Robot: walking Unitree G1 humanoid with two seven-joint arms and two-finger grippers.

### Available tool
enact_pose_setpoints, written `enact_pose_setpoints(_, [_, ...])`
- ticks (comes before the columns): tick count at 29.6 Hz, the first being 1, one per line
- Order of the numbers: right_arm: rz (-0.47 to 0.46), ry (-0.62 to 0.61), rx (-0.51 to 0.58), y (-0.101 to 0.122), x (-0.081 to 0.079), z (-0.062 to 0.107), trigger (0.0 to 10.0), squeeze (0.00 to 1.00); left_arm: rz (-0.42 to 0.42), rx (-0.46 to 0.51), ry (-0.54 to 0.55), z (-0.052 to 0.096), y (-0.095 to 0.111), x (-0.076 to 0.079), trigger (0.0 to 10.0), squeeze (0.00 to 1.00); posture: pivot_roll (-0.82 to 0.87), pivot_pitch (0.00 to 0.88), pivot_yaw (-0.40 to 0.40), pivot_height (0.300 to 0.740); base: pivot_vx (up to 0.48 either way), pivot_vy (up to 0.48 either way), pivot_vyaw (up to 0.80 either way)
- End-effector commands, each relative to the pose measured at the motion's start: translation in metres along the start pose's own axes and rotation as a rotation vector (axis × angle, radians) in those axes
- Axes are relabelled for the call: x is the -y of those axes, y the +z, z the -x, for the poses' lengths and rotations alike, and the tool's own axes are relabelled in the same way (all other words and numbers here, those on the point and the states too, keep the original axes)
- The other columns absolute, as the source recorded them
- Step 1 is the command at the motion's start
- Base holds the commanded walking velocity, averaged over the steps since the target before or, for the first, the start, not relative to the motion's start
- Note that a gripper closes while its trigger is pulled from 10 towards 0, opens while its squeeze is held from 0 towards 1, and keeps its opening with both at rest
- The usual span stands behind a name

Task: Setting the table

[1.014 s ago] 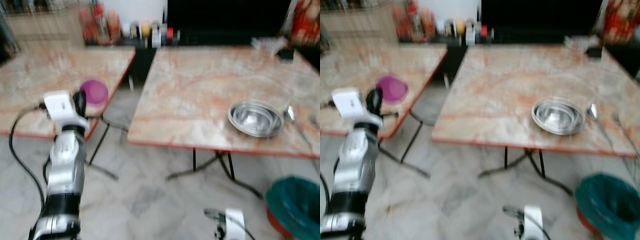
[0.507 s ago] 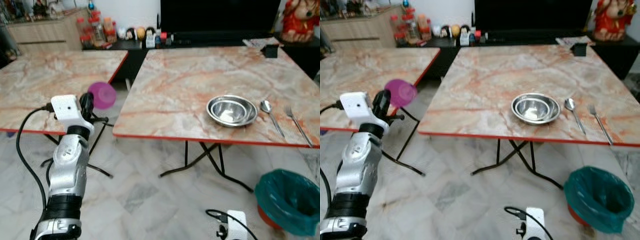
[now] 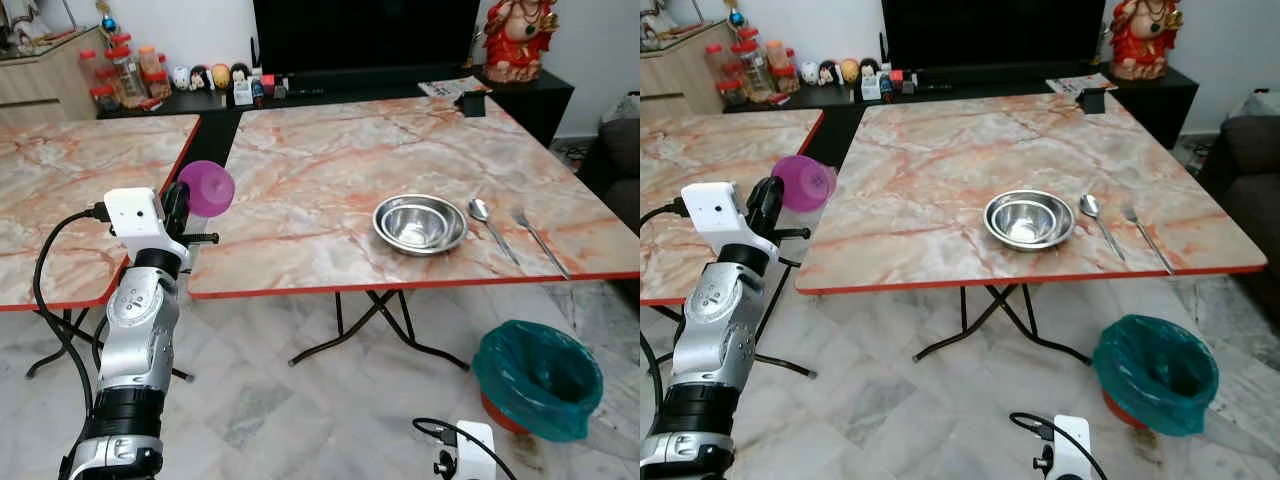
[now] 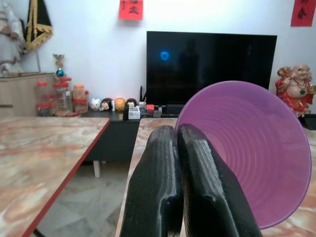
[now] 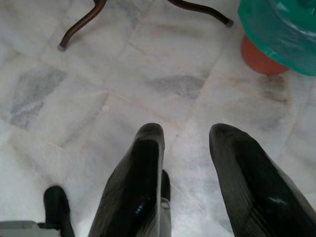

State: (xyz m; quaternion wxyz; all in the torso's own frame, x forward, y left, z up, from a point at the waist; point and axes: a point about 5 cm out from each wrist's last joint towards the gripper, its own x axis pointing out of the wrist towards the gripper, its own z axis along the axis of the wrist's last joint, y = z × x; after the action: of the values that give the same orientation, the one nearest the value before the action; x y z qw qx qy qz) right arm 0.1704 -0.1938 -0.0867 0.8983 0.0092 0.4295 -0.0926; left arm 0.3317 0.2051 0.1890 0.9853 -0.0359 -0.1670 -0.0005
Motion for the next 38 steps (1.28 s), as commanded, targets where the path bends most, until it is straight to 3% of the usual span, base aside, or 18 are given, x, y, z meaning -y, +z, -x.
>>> enact_pose_setpoints(1, [-0.009, 0.004, 0.02, 0.005, -0.002, -0.001, 10.0, 0.0, -0.012, 0.018, -0.033, -0.004, 0.007, 0.004, 10.0, 0.0, 0.04, 0.0, 0.062, 0.74, 0.379, 0.0, 0.0])
enact_pose_setpoints(14, [-0.019, 0.011, 0.012, 0.005, -0.004, -0.001, 10.0, 0.0, -0.008, 0.015, -0.081, -0.005, 0.008, 0.008, 10.0, 0.0, 0.04, 0.0, 0.068, 0.74, 0.378, 0.0, 0.0])
enact_pose_setpoints(17, [-0.032, 0.026, 0.017, 0.005, -0.006, -0.001, 10.0, 0.0, -0.004, 0.011, -0.102, -0.004, 0.008, 0.01, 10.0, 0.0, 0.04, 0.0, 0.068, 0.721, 0.379, 0.0, 0.0])
enact_pose_setpoints(21, [-0.022, 0.02, 0.02, 0.005, -0.006, -0.001, 10.0, 0.0, 0.004, -0.02, -0.179, -0.004, 0.005, 0.016, 10.0, 0.0, 0.04, 0.0, 0.071, 0.703, 0.36, 0.0, 0.0])
enact_pose_setpoints(29, [-0.016, 0.007, 0.009, 0.004, -0.005, -0.001, 10.0, 0.0, 0.022, -0.143, -0.462, 0.009, -0.006, 0.04, 10.0, 0.0, 0.04, 0.01, 0.074, 0.703, 0.0, 0.0, 0.0])
enact_pose_setpoints(33, [-0.016, 0.007, 0.009, 0.004, -0.005, -0.001, 10.0, 0.0, 0.015, -0.172, -0.506, 0.009, -0.008, 0.045, 10.0, 0.0, 0.04, 0.01, 0.074, 0.703, 0.0, 0.0, 0.0])
enact_pose_setpoints(38, [-0.022, 0.007, 0.006, 0.003, -0.006, -0.001, 10.0, 0.0, -0.067, -0.236, -0.632, 0.004, -0.017, 0.067, 10.0, 0.0, 0.04, 0.011, 0.084, 0.703, 0.0, 0.0, 0.0])
